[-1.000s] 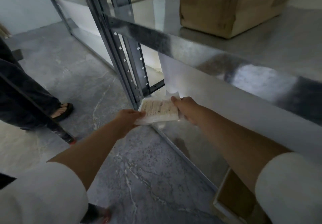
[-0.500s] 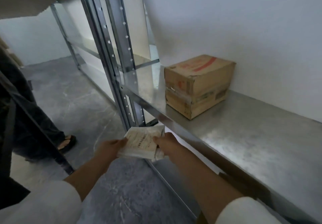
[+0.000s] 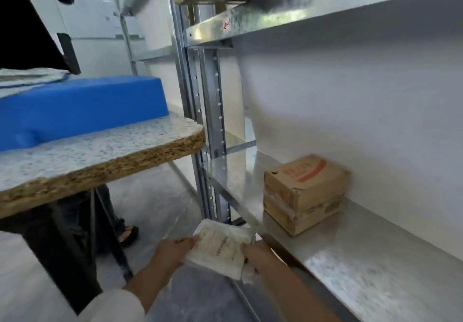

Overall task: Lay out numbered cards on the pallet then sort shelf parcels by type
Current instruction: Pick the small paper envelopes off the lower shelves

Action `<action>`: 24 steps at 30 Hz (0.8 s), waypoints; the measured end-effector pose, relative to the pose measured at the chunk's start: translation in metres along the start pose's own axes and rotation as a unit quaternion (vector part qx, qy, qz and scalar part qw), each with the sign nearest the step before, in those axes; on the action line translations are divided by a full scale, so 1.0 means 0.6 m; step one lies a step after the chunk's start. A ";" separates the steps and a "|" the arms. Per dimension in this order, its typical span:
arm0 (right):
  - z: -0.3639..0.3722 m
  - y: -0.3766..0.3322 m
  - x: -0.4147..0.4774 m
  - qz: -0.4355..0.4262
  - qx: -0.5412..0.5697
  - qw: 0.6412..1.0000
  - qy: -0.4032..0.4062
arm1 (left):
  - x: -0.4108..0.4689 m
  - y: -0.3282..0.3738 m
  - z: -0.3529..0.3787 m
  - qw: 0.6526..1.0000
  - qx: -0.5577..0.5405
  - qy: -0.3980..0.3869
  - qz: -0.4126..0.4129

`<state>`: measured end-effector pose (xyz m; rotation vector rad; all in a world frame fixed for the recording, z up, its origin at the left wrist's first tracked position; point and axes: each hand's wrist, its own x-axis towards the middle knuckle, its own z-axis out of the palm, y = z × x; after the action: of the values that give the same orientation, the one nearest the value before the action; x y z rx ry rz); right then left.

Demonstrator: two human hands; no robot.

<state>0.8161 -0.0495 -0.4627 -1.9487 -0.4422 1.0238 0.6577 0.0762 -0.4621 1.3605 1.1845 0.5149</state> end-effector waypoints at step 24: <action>-0.058 -0.071 -0.121 0.081 -0.049 0.993 -0.066 | -0.232 0.051 0.006 0.991 0.072 0.066 -0.095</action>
<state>0.8034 -0.0901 -0.3822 -2.0374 -0.4192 1.2626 0.6179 -0.0381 -0.3869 1.3337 1.4672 0.3927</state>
